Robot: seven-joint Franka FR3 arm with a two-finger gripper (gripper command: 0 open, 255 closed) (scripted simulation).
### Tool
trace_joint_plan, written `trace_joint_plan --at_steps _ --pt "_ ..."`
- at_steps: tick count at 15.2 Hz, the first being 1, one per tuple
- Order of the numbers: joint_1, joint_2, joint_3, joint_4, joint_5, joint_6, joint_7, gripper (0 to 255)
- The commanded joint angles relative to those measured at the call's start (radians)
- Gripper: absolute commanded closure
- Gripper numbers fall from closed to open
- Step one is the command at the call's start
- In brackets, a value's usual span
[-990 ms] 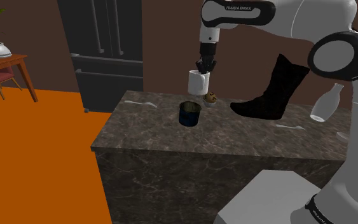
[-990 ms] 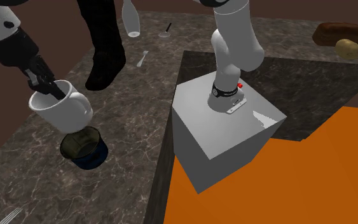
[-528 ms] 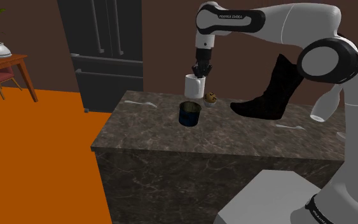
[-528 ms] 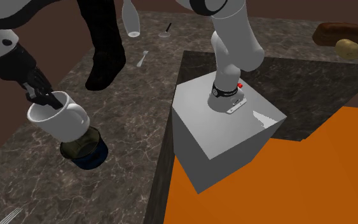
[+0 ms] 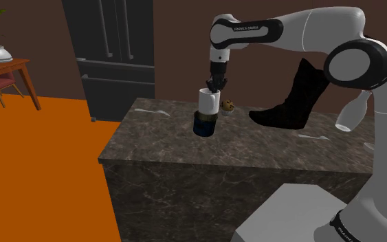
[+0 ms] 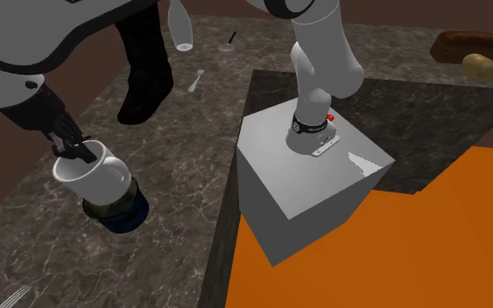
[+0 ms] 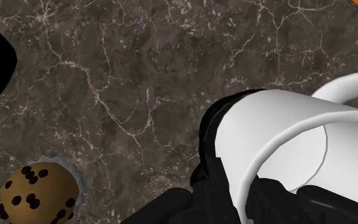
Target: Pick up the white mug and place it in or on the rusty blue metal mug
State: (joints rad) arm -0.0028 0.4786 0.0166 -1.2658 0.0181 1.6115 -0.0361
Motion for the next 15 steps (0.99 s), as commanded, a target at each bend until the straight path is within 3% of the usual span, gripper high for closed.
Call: trace_joint_plan --at_steps 1,3,11,12,15 --pt "-0.001 -0.001 0.000 -0.029 0.000 0.030 -0.002 255" --pt "-0.001 0.000 -0.001 -0.064 0.000 0.065 -0.003 255" --pt "-0.001 0.000 -0.001 -0.064 0.000 0.065 -0.003 255" --pt "0.000 -0.005 0.000 -0.071 0.000 0.067 -0.002 0" --pt "0.000 -0.007 0.000 -0.072 0.000 0.067 -0.001 0"
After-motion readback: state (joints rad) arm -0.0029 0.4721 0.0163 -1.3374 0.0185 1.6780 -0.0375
